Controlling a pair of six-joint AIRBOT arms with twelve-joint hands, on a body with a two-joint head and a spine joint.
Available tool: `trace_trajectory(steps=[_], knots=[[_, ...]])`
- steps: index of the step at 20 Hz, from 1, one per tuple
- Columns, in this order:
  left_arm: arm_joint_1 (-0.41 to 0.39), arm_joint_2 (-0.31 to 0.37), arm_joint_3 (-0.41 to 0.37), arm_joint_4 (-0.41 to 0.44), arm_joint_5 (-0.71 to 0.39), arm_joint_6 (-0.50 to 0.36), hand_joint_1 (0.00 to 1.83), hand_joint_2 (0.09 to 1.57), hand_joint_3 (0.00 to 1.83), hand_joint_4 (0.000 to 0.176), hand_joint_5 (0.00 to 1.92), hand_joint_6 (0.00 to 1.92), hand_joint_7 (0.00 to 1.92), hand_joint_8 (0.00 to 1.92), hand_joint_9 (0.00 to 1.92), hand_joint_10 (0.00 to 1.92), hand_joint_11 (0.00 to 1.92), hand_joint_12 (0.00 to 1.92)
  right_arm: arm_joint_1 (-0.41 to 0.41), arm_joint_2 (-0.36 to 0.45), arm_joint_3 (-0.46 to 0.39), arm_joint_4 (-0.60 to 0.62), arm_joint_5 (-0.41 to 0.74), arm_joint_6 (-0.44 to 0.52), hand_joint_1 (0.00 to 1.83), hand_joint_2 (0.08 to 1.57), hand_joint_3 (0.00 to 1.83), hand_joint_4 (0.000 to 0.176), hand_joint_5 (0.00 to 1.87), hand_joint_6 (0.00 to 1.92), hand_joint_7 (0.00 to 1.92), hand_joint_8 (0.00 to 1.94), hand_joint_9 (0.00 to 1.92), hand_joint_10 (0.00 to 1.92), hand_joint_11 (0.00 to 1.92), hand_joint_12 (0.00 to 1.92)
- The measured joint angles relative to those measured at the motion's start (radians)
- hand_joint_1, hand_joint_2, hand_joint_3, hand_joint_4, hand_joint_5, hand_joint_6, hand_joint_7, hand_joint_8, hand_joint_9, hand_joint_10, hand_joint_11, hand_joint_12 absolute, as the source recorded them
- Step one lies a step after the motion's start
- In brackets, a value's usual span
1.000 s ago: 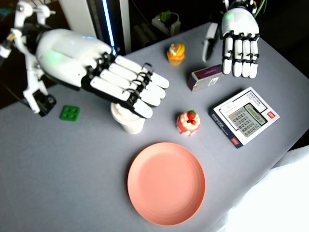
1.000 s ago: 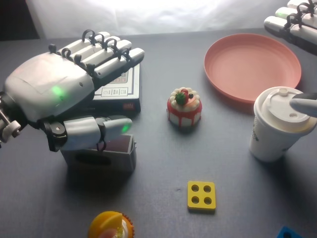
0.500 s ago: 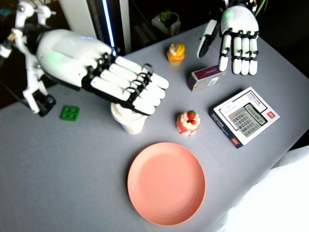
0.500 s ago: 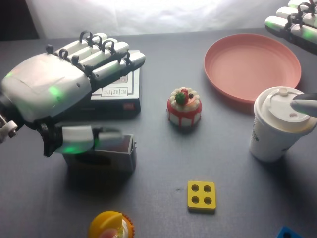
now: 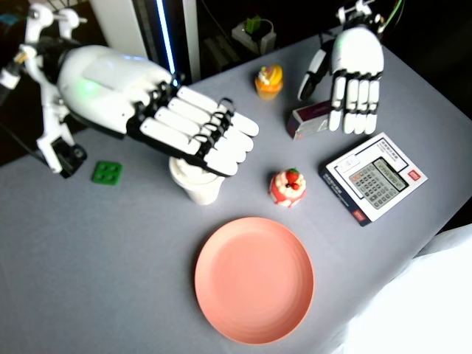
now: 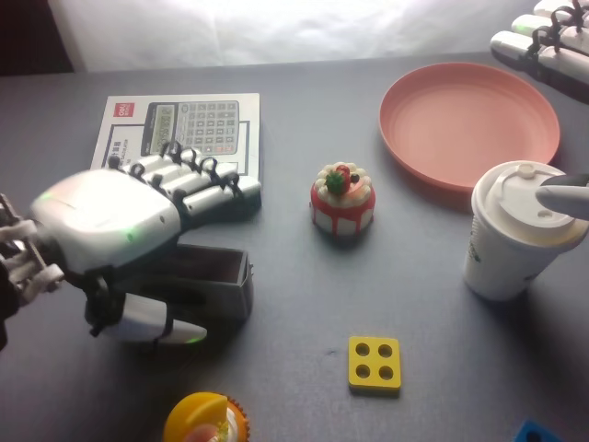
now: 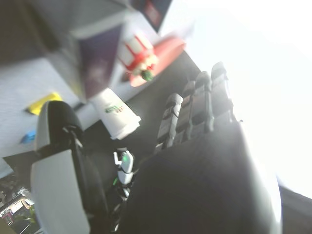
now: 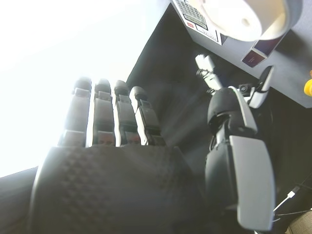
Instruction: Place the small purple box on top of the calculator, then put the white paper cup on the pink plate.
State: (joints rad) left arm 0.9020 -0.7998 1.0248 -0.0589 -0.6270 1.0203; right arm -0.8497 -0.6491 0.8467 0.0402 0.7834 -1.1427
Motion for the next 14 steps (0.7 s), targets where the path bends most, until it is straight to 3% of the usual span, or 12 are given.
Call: trace_trajectory(steps=[1,2,3,5,6,7,8,9,10,11,14], knots=[[0.008,-0.008,0.008,-0.009,0.01,0.0,0.8,0.93,0.0,0.05,0.06,0.02,0.07,0.02,0.02,0.01,0.0,0.0,0.0,0.0,-0.002,0.001,0.001,0.0,0.33,1.19,0.01,0.0,0.0,0.0,0.0,0.0,0.0,0.0,0.0,0.0],[0.012,-0.013,0.014,-0.013,0.019,0.0,0.79,0.95,0.0,0.027,0.12,0.02,0.13,0.03,0.08,0.01,0.0,0.2,0.0,0.0,-0.002,0.001,0.0,0.0,0.34,1.2,0.02,0.0,0.0,0.0,0.0,0.0,0.0,0.0,0.0,0.0],[0.014,-0.019,0.019,-0.03,0.03,-0.002,0.82,0.98,0.01,0.0,0.24,0.02,0.28,0.02,0.21,0.04,0.0,0.64,0.0,0.0,-0.002,0.0,0.0,0.0,0.33,1.2,0.02,0.0,0.0,0.0,0.0,0.0,0.0,0.0,0.0,0.0],[0.018,-0.021,0.026,-0.039,0.034,-0.002,0.91,1.04,0.01,0.0,0.46,0.03,0.55,0.04,0.49,0.18,0.0,1.33,0.0,0.0,-0.002,0.0,0.001,0.0,0.32,1.21,0.02,0.0,0.0,0.0,0.0,0.0,0.0,0.0,0.0,0.0],[0.018,-0.024,0.03,-0.047,0.037,0.0,0.95,1.07,0.0,0.0,0.56,0.02,0.67,0.04,0.56,0.29,0.03,1.48,0.0,0.0,-0.002,0.0,0.0,0.0,0.32,1.21,0.02,0.0,0.0,0.0,0.0,0.0,0.0,0.0,0.0,0.0],[0.018,-0.031,0.037,-0.049,0.037,0.0,0.97,1.14,0.0,0.0,0.7,0.04,0.83,0.08,0.66,0.57,0.25,1.57,0.0,0.0,-0.002,0.001,0.0,0.0,0.3,1.21,0.02,0.0,0.0,0.0,0.0,0.0,0.0,0.0,0.0,0.0],[0.018,-0.036,0.04,-0.056,0.038,0.0,1.19,1.14,0.01,0.0,0.8,0.83,0.97,0.94,0.87,1.07,0.63,1.7,0.0,0.0,-0.002,0.0,0.0,0.0,0.3,1.21,0.02,0.0,0.0,0.0,0.0,0.0,0.0,0.0,0.0,0.0],[0.019,-0.039,0.04,-0.056,0.04,-0.001,1.15,1.15,0.01,0.0,0.87,1.06,0.96,1.41,0.99,1.67,0.95,1.88,0.0,-0.002,-0.002,0.001,0.0,0.0,0.3,1.21,0.01,0.0,0.0,0.0,0.0,0.0,0.0,0.0,0.0,0.0],[0.02,-0.039,0.04,-0.054,0.039,0.0,1.14,1.15,0.0,0.0,0.9,1.1,1.01,1.81,1.16,1.87,1.23,1.91,0.0,-0.002,-0.002,0.001,-0.001,-0.001,0.3,1.2,0.01,0.0,0.0,0.0,0.0,0.0,0.0,0.0,0.0,0.0],[0.019,-0.039,0.04,-0.055,0.031,-0.004,1.14,1.17,0.0,0.0,0.87,1.15,1.04,1.9,1.24,1.91,1.36,1.92,0.0,-0.002,-0.002,0.001,-0.002,0.0,0.3,1.2,0.01,0.0,0.0,0.0,0.0,0.0,0.0,0.0,0.0,0.0],[0.023,-0.019,0.023,-0.063,-0.021,-0.003,1.13,1.18,0.0,0.0,0.84,1.19,0.97,1.92,1.21,1.92,1.36,1.92,0.0,-0.002,-0.002,0.002,-0.002,0.0,0.31,1.21,0.01,0.0,0.0,0.0,0.0,0.0,0.0,0.0,0.0,0.0]])
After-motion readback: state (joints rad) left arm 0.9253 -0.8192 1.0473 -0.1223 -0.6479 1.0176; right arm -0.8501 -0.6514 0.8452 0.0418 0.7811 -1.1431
